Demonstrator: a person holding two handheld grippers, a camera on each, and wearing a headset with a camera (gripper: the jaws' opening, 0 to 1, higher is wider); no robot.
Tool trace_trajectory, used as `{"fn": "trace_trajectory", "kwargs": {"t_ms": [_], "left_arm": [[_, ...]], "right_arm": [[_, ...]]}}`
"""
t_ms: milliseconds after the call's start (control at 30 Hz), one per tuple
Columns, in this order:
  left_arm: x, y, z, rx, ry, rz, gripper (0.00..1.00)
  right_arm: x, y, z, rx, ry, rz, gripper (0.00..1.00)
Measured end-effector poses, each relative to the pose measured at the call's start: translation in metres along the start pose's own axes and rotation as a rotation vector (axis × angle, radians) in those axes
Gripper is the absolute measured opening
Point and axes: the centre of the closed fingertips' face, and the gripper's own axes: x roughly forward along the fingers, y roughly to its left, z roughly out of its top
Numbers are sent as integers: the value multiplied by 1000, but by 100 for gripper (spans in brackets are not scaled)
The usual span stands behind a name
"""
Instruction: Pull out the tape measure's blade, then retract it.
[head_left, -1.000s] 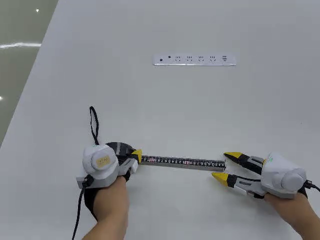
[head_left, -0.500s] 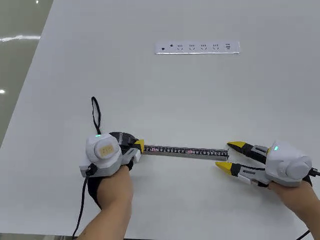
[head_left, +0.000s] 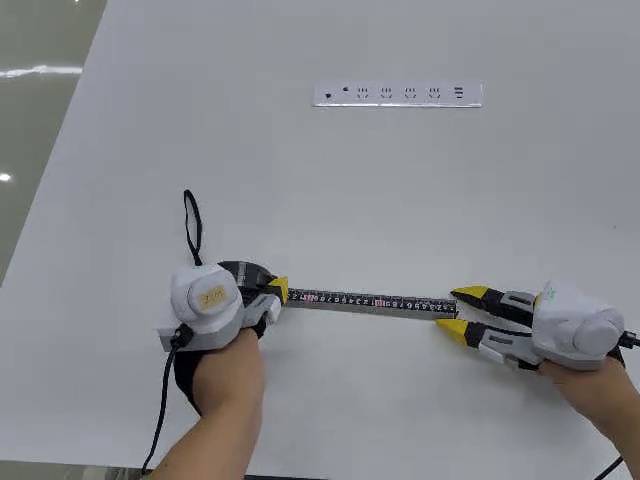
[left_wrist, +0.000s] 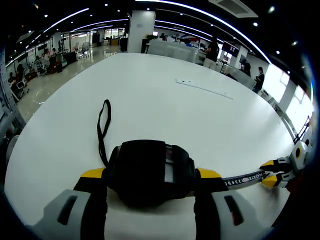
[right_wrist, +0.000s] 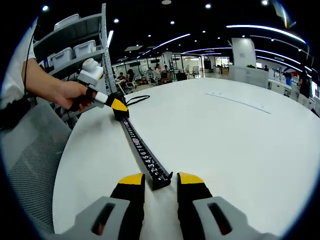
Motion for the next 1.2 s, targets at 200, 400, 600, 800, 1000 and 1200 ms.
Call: {"fn": "trace_trajectory", "kwargs": {"t_ms": [200,400,600,800,1000,1200], "left_arm": [[0,0,0,-1,2,1,68],[0,0,0,-1,0,0,68],[1,0,0,-1,-1,-1,68],[0,0,0,-2,-1,-1,68],[-2,-1,0,-2,0,0,68],[-2,-1,0,-2,0,1,68]], "right_arm": [[1,3,2,-11,6,14,17],[1,4,4,-2,-1,17,15],[1,4,7,-4,-7,22,15],[1,4,7,-10,-6,22,14],[1,4,7,-14,-6,25,14],[1,3,7,-8,-9,27,14]]}}
